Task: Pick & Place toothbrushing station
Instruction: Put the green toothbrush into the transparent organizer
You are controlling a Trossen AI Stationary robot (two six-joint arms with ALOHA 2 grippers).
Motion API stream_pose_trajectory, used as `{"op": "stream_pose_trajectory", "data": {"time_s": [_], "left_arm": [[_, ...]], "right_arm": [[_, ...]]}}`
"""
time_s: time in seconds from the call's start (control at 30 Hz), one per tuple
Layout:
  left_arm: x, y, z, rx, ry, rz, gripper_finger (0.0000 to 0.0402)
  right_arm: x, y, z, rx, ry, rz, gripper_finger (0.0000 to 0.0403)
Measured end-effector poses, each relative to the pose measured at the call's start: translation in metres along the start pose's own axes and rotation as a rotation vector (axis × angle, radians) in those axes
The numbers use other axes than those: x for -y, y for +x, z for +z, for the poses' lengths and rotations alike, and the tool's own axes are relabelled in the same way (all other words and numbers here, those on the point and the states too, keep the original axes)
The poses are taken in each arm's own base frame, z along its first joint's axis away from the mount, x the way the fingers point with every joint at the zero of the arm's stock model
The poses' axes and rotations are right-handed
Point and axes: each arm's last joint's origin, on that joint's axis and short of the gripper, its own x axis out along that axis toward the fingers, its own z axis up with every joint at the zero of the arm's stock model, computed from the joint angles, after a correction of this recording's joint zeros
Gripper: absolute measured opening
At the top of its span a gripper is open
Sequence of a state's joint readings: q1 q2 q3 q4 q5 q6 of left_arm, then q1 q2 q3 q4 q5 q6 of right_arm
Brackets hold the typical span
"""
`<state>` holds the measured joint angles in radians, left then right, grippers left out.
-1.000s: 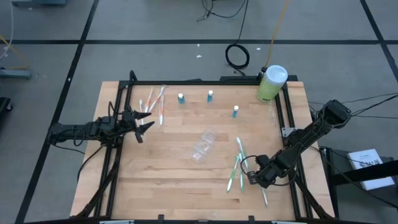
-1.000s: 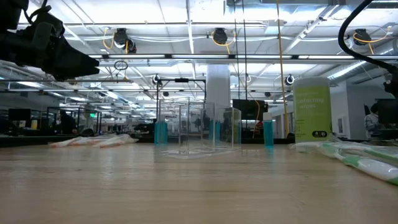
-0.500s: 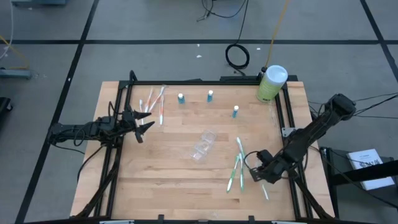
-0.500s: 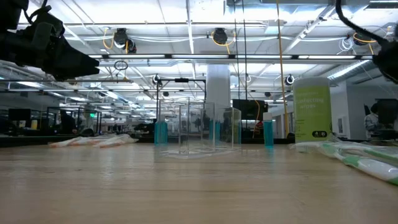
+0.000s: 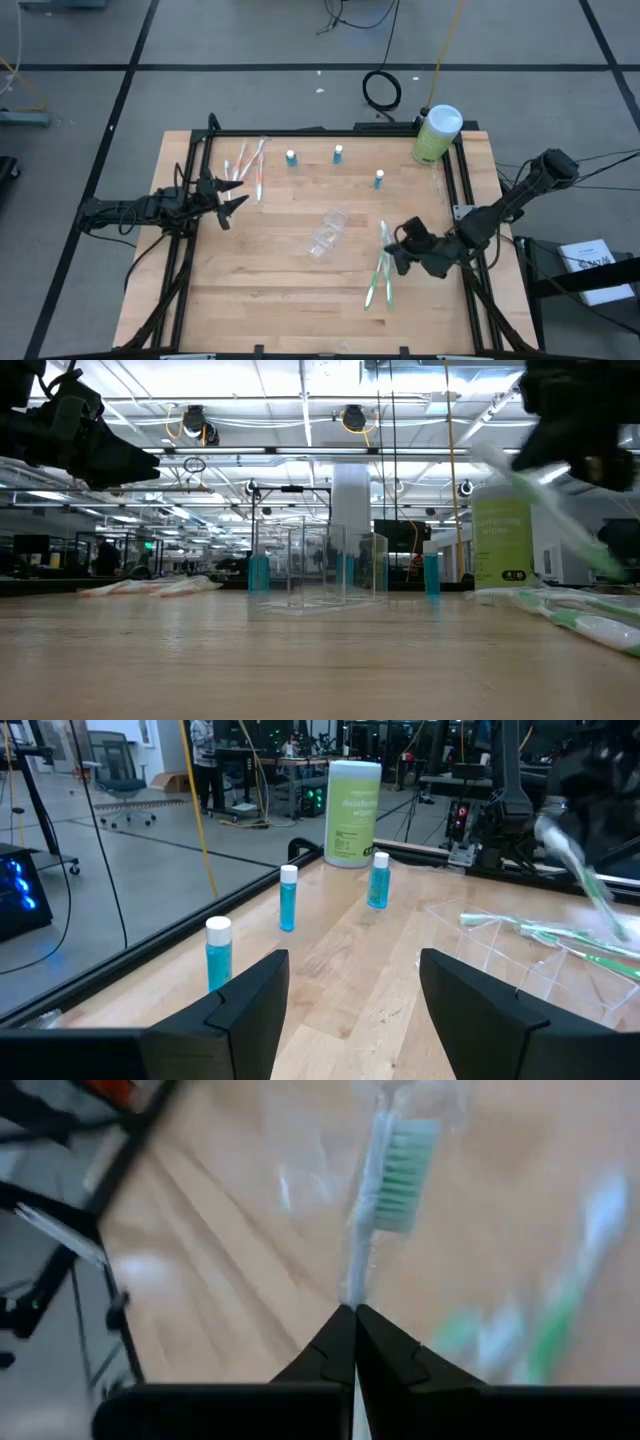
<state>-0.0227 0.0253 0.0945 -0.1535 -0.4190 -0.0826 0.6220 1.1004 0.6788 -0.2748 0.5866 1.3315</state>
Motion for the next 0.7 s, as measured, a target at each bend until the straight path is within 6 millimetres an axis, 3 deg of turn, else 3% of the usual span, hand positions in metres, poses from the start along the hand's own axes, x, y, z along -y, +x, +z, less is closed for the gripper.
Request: {"op": "stream_pose_trajectory", "data": {"time_s": [0.23, 0.33, 0.5, 0.7], "left_arm": [[0.000, 0.000, 0.000, 0.000, 0.000, 0.000, 0.0234], [0.000, 0.000, 0.000, 0.001, 0.000, -0.001, 0.0234], [0.000, 0.000, 0.000, 0.001, 0.000, 0.000, 0.0235], [0.000, 0.000, 0.000, 0.001, 0.000, -0.001, 0.0234]], "right_arm": [[-0.023, 0.006, 0.034, 0.364, -0.364, 0.100, 0.0001], [-0.024, 0.011, 0.047, 0.528, -0.476, 0.102, 0.0001], [-0.008, 0.025, 0.066, 0.711, -0.549, 0.107, 0.0000], [0.016, 0.046, 0.085, 0.669, -0.599, 0.156, 0.0000]]}}
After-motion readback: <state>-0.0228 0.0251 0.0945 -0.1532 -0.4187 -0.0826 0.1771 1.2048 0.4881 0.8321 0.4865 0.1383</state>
